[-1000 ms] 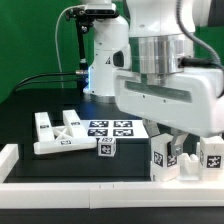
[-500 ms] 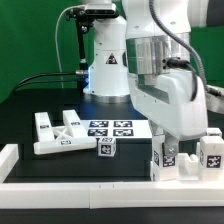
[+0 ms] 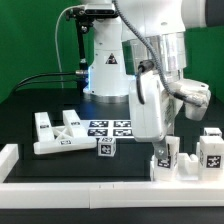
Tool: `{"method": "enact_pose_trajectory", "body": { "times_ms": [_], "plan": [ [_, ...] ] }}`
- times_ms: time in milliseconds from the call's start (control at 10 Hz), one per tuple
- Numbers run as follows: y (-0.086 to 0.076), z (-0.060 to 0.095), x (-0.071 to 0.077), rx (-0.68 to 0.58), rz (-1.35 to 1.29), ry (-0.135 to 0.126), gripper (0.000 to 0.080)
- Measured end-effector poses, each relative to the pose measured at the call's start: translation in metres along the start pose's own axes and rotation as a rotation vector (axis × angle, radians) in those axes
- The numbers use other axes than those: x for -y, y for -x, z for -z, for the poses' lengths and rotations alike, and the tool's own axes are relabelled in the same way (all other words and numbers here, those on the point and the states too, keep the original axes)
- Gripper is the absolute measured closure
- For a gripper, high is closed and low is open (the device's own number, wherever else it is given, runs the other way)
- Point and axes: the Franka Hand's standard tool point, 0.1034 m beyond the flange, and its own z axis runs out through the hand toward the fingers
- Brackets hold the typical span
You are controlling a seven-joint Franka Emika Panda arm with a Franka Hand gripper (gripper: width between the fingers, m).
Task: Assemble chair
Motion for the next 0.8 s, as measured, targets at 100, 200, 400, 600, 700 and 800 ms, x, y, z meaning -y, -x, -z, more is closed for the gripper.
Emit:
{"method": "enact_pose_trajectory", "body": {
  "times_ms": [100, 200, 400, 600, 700, 800],
  "plan": [
    [0.0019, 0.0019, 0.0027, -0.005, 0.183, 0.003, 0.0336],
    [0.0035, 0.0010, 0.0008, -0.002, 0.358, 0.013, 0.0186],
    [0.0041, 0.0006, -0.0016, 0.006, 0.471, 0.032, 0.0157],
    [0.0036, 0.0005, -0.0016, 0.008, 0.615, 0.032, 0.0151],
    [0.0035, 0.0006, -0.0016, 0.008, 0.670, 0.032, 0.0150],
    [0.0026, -0.0008, 0.0003, -0.039, 0.956, 0.046, 0.0150]
  ]
}}
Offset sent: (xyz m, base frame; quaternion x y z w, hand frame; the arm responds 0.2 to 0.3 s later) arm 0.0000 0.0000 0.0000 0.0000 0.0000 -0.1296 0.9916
